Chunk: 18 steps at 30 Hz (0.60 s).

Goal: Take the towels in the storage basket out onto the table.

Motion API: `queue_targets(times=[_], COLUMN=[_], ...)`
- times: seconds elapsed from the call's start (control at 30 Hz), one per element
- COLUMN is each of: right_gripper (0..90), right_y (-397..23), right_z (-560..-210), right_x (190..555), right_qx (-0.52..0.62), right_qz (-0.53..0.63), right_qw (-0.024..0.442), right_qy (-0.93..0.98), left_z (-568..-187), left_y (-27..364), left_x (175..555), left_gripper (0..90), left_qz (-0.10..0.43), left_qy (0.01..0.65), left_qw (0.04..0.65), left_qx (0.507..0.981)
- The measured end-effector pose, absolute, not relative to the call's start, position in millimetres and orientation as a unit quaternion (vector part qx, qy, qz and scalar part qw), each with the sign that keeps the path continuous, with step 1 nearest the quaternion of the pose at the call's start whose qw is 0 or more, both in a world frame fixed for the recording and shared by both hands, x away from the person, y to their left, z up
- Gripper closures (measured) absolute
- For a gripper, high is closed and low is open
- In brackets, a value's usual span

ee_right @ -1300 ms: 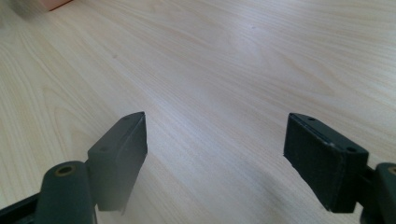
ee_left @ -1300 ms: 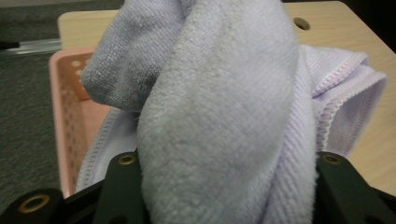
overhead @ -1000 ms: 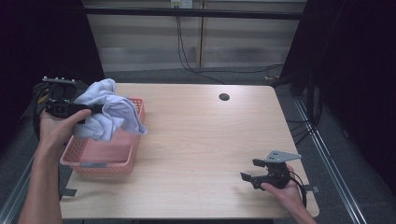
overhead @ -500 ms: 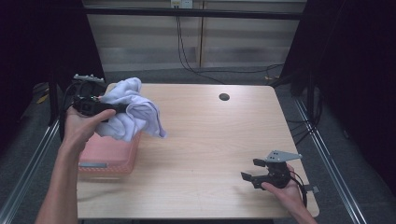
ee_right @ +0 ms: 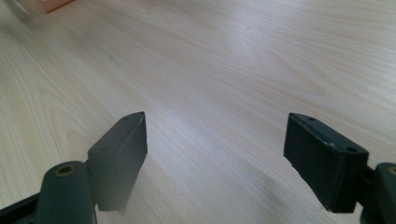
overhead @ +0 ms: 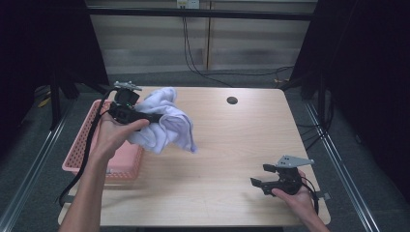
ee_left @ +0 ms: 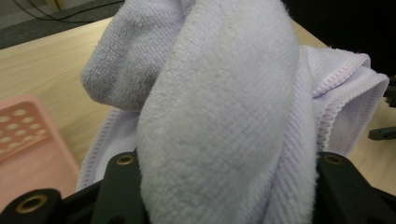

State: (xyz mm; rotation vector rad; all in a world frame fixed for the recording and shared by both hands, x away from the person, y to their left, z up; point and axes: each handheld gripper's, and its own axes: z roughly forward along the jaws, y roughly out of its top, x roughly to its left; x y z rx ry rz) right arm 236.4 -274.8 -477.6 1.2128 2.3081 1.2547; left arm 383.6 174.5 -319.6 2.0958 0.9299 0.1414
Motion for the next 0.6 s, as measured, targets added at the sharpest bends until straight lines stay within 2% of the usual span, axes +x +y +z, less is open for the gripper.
queue_targets(times=[0.13,0.6], right_gripper=[21.6,21.6], right_y=[-275,-276], right_z=[-478,-477], right_x=[237,236], right_qx=[0.416,0.417], right_qz=[0.430,0.431], right_qw=[0.124,0.123], right_qy=[0.792,0.791], left_z=[-330,-400], left_y=[157,93], left_x=[381,366], left_gripper=[49.5,47.3], left_qz=[0.041,-0.007], left_qy=[0.360,0.323], left_qw=[0.416,0.359], left_qx=[0.834,0.876])
